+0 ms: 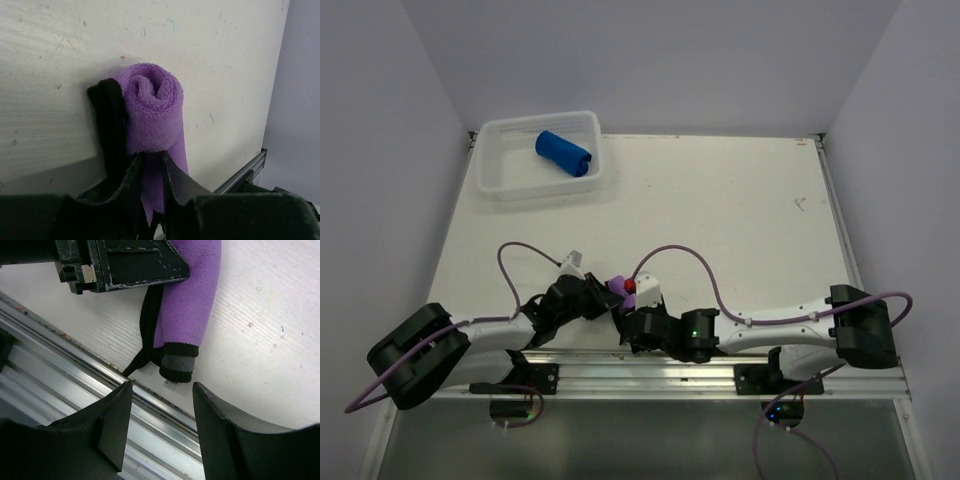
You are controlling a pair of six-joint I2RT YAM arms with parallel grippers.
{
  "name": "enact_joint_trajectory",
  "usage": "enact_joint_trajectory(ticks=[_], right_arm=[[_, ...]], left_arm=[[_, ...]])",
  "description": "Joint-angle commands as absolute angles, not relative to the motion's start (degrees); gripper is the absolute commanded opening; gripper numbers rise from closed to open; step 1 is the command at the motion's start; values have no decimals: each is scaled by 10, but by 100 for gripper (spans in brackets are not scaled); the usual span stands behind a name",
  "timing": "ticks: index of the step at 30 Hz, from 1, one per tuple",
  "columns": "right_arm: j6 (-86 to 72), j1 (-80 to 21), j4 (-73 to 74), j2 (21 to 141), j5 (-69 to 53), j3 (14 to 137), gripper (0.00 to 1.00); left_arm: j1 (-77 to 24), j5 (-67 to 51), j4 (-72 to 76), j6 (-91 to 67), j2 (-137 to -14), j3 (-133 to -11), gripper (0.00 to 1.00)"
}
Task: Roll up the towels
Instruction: Roll the towel
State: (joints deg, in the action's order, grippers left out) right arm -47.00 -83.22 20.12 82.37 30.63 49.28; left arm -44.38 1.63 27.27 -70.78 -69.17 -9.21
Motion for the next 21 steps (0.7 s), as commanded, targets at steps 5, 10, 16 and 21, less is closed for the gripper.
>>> enact_joint_trajectory(ticks=[5, 10, 16, 21], right_arm=[[-497, -768, 87, 757, 225, 422, 54], [-525, -716, 7, 779, 175, 390, 53], [-548, -701, -61, 816, 136, 374, 54], [-560, -701, -88, 845, 129, 360, 53]], left_arm=[[-445, 51, 185, -682, -656, -54, 24], [-445, 50, 182, -690, -628, -26, 23], [-445, 49, 184, -696, -622, -8, 21], [-445, 47, 188, -698, -612, -1, 19]])
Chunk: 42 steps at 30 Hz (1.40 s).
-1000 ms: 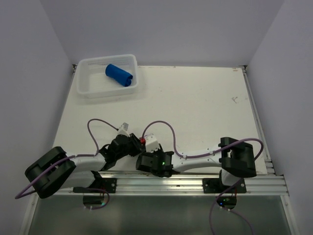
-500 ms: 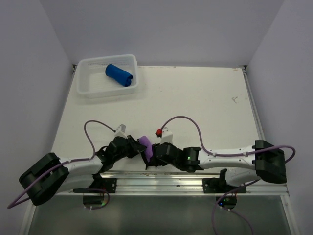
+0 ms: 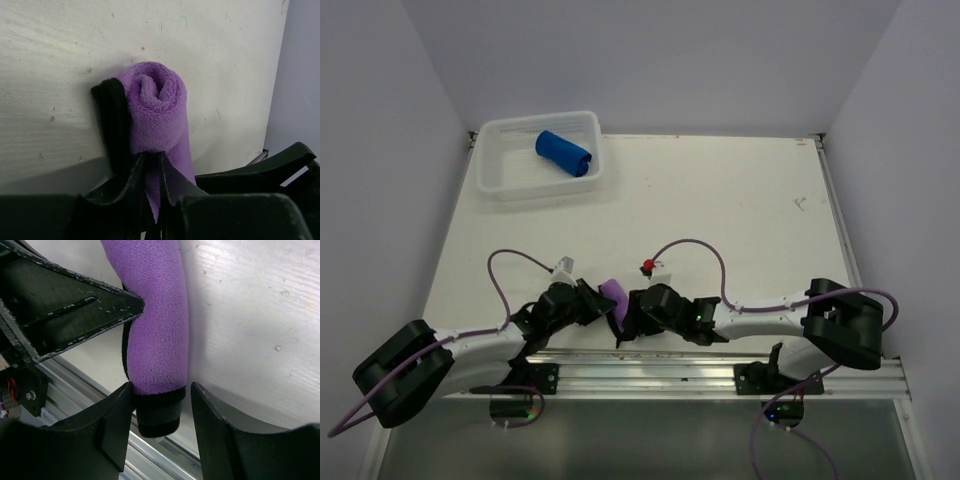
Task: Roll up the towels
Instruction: Roll the towel
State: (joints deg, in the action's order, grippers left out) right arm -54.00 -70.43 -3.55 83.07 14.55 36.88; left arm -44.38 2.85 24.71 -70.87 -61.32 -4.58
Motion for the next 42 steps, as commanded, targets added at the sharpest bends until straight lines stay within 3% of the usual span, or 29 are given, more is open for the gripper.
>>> enact_joint_trajectory(ticks=[1, 7, 10, 13, 16, 18, 22, 27, 42], right_arm=[[-562, -700, -93, 852, 131, 356, 52], [-571, -698, -123, 874, 122, 330, 49], [-566, -698, -127, 885, 120, 331, 42], [-548, -699, -106, 890, 127, 347, 31], [-530, -702, -64, 886, 148, 368, 7], [-523, -707, -33, 882, 167, 384, 1], [-502, -716, 30, 880, 207, 416, 0], [-483, -730, 133, 905, 260, 480, 0], [-495, -799, 242, 1006, 401, 574, 0]], left_arm=[[-445, 47, 186, -698, -611, -1, 19], [-445, 47, 188, -696, -611, -1, 19], [-445, 47, 189, -697, -613, -1, 19], [-445, 47, 188, -699, -611, -1, 19], [-445, 47, 183, -699, -606, -1, 20], [-443, 49, 164, -694, -596, -12, 24], [-442, 61, 99, -675, -564, -54, 27], [-440, 77, 20, -658, -514, -115, 42], [-439, 78, -78, -677, -477, -156, 51]])
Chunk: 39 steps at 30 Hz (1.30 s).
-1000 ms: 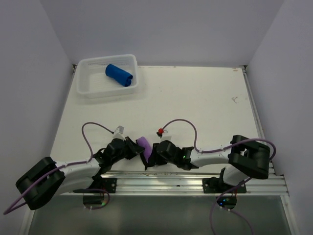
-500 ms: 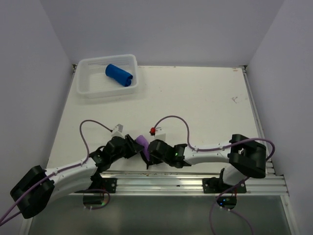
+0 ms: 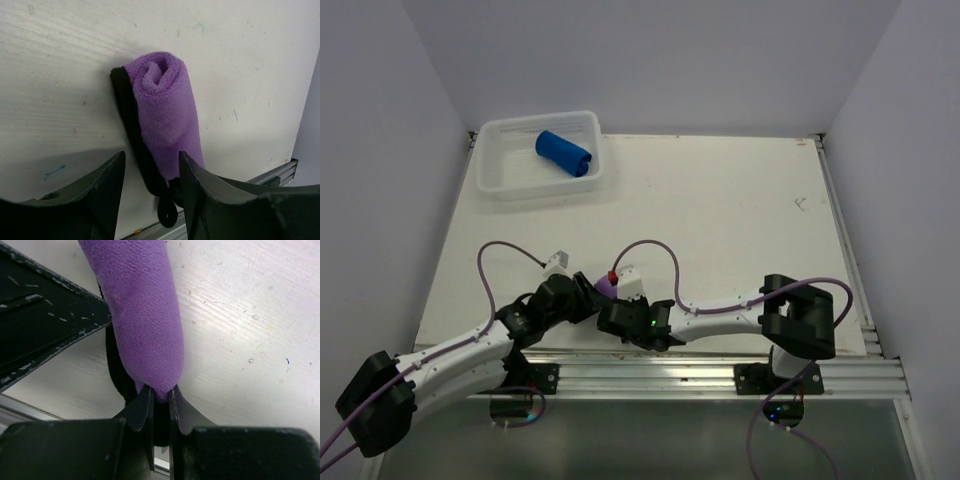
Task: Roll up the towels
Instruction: Roll the towel
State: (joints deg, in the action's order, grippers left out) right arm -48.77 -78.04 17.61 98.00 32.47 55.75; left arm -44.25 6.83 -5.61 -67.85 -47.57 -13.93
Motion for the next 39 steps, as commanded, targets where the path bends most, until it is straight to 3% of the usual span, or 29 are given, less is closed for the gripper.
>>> enact_joint_trajectory(ticks=[1, 13, 23, 34, 39], right_arm=[[-497, -804, 248, 1012, 409, 586, 0], [-501, -818, 277, 1054, 431, 620, 0], [-503, -819, 265, 1050, 427, 612, 0], [-505, -820, 258, 1046, 424, 603, 0], [-511, -820, 262, 1048, 428, 606, 0]], left_arm=[[-439, 76, -78, -678, -478, -156, 51], [-439, 102, -95, -722, -439, -165, 56], [-439, 103, -41, -725, -513, -192, 76], [-439, 89, 19, -702, -621, -214, 75], [-440, 84, 27, -701, -634, -205, 71]])
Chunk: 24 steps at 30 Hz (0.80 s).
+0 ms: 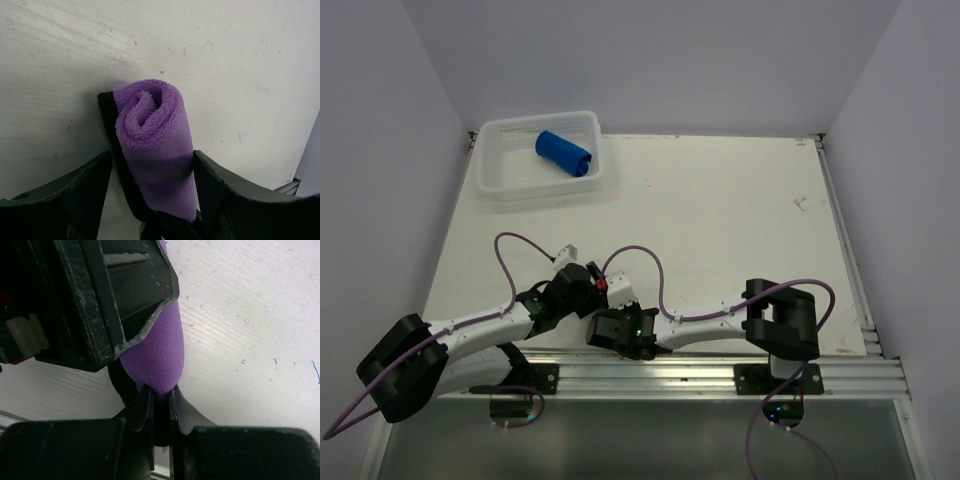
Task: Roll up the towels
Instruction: Roll the towel
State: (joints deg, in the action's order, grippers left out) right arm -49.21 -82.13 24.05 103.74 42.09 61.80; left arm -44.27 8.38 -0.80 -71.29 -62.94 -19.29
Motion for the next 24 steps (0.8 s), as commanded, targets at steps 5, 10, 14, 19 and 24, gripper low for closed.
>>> enact_joint_trajectory(ticks=[5, 10, 14, 19, 24], right_arm=[[-520, -820, 277, 1052, 435, 613, 0], [-522, -826, 291, 1055, 435, 628, 0], [-512, -829, 278, 1039, 425, 622, 6], [-499, -830, 257, 977, 401, 592, 29], [-462, -830, 196, 899, 341, 544, 52]], left_arm=[[-440, 86, 23, -702, -649, -206, 65], [-440, 91, 24, -704, -650, -205, 56], [-440, 97, 21, -703, -649, -204, 52], [-440, 98, 49, -703, -641, -181, 48], [-440, 92, 72, -699, -646, -164, 29]])
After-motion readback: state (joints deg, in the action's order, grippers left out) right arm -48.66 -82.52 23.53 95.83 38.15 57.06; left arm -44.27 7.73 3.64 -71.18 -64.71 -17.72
